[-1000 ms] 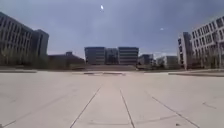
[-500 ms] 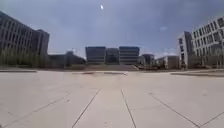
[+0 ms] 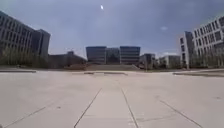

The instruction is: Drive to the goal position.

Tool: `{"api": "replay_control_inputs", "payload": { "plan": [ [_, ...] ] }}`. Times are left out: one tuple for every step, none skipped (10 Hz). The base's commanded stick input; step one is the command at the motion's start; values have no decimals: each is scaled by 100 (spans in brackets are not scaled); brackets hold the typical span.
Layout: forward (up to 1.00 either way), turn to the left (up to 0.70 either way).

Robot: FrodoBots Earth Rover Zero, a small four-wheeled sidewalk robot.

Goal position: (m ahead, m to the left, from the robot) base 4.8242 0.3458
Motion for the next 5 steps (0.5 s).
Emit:
{"api": "replay_control_inputs", "payload": {
  "plan": [
    [70, -35],
    [70, -15],
    [70, 0],
    [70, 0],
    [70, 0]
  ]
}}
